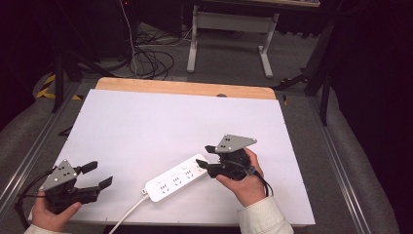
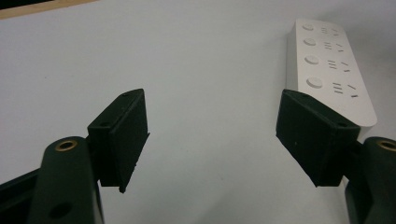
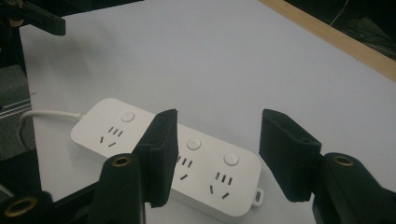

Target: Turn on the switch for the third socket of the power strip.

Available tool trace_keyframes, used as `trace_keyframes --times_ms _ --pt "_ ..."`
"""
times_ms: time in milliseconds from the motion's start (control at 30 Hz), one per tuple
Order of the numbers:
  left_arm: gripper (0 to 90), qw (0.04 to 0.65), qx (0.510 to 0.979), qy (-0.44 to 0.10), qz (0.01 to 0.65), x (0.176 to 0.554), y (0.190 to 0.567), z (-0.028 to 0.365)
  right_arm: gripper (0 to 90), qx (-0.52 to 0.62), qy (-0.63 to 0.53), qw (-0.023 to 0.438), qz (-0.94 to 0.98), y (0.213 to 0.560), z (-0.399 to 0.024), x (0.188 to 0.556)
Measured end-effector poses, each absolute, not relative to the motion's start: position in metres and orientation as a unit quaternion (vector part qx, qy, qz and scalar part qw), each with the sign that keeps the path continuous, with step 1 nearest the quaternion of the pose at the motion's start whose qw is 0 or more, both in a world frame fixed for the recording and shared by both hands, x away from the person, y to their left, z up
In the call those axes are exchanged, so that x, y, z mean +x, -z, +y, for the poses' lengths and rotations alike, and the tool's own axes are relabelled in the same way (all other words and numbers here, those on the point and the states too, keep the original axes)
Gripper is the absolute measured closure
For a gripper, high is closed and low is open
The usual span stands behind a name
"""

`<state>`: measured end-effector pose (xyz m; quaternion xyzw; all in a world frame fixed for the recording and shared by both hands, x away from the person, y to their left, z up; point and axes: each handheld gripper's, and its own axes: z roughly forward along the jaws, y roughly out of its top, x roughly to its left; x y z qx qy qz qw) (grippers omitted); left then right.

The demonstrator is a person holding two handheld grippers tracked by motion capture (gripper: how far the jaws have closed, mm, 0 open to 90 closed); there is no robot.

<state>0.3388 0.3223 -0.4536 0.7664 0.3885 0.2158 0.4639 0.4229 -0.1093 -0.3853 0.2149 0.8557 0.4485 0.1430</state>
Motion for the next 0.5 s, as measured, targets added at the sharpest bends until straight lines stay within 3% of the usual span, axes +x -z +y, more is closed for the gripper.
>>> trace_keyframes --times_ms 500 --pt "26.0 0.462 0.769 -0.214 0.387 0.339 0.454 0.322 53.0 0.206 -0.425 0.136 0.871 0.389 -0.078 0.436"
